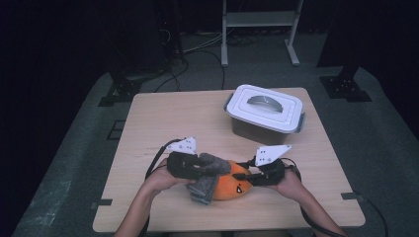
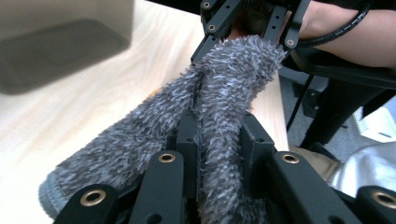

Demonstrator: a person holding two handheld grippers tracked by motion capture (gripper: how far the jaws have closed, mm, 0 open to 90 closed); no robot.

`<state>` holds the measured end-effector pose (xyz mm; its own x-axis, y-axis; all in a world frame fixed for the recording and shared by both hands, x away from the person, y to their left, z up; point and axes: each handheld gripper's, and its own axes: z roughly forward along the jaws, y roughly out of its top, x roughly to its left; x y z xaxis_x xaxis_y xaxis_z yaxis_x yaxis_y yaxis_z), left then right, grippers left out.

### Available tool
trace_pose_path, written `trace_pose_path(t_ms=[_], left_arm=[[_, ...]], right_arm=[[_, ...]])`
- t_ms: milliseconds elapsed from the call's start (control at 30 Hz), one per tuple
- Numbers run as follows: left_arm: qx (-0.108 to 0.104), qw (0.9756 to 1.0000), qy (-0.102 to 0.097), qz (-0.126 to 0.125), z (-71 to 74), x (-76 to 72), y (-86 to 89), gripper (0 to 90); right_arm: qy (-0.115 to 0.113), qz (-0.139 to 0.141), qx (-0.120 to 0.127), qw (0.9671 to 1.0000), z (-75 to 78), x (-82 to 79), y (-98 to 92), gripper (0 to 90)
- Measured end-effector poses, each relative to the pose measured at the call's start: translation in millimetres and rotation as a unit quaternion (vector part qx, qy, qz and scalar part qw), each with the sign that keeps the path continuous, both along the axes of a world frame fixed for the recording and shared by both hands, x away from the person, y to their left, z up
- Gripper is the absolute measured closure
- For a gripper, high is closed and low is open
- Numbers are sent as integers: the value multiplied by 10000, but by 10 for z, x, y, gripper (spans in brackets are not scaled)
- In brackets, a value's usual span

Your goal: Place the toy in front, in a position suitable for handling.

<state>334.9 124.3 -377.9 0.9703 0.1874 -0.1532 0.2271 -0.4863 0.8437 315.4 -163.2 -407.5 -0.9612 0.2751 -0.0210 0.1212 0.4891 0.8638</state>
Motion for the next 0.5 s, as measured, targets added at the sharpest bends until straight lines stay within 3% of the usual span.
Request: trace_pose_path(t_ms=[167,200,267,367,500], left_arm=[[45,9999,-85,60,98,72,-19,733],[140,9998,-123,92,83,80,-40,733],[272,9995,-126,100,21,71,-78,733],[137,9999,7,-14,-88,11,-117,733],[131,9997,65,-193,-138,-53,-168,733]], right_arm=[[-321,-25,30,9995,40,79,59,632],[-315,-42,23,9995,32,84,69,622],[-174,-3,-24,9998,-30,102,76,578],[214,148,70,9996,-99,124,-13,420],[204,198,-4,9996,-77,55,-117,353]])
